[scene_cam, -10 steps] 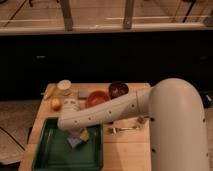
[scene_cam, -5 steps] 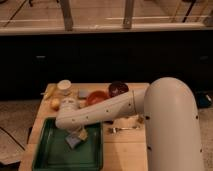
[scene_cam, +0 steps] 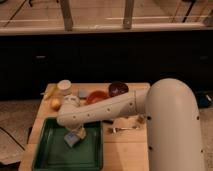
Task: Wipe tray with sponge
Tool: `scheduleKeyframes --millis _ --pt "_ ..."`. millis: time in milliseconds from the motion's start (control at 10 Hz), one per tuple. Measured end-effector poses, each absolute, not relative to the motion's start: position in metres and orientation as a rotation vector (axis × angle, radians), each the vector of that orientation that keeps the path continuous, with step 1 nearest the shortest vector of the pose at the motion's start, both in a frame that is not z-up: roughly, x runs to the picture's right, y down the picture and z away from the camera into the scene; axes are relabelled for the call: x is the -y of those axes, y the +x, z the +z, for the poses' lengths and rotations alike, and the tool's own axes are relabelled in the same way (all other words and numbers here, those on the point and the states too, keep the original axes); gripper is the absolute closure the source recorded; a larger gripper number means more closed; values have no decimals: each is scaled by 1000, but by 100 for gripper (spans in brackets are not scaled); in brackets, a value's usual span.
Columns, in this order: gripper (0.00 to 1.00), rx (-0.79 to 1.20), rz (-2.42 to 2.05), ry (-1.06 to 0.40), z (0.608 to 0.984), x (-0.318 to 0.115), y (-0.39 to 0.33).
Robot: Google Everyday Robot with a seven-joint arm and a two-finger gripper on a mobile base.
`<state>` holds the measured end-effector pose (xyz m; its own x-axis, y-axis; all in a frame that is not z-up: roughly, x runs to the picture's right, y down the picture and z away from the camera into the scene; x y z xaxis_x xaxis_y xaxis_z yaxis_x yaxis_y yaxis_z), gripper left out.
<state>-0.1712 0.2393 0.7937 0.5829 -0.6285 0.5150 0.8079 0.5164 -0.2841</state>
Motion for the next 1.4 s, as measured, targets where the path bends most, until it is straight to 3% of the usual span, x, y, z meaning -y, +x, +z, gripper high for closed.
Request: scheduleKeyframes --millis 300,800,1400 --pt "100 449 -968 -548 791 -255 -194" --pt "100 479 -1060 -571 756 -300 -191" --pt "100 378 -935 -541 762 -272 -127"
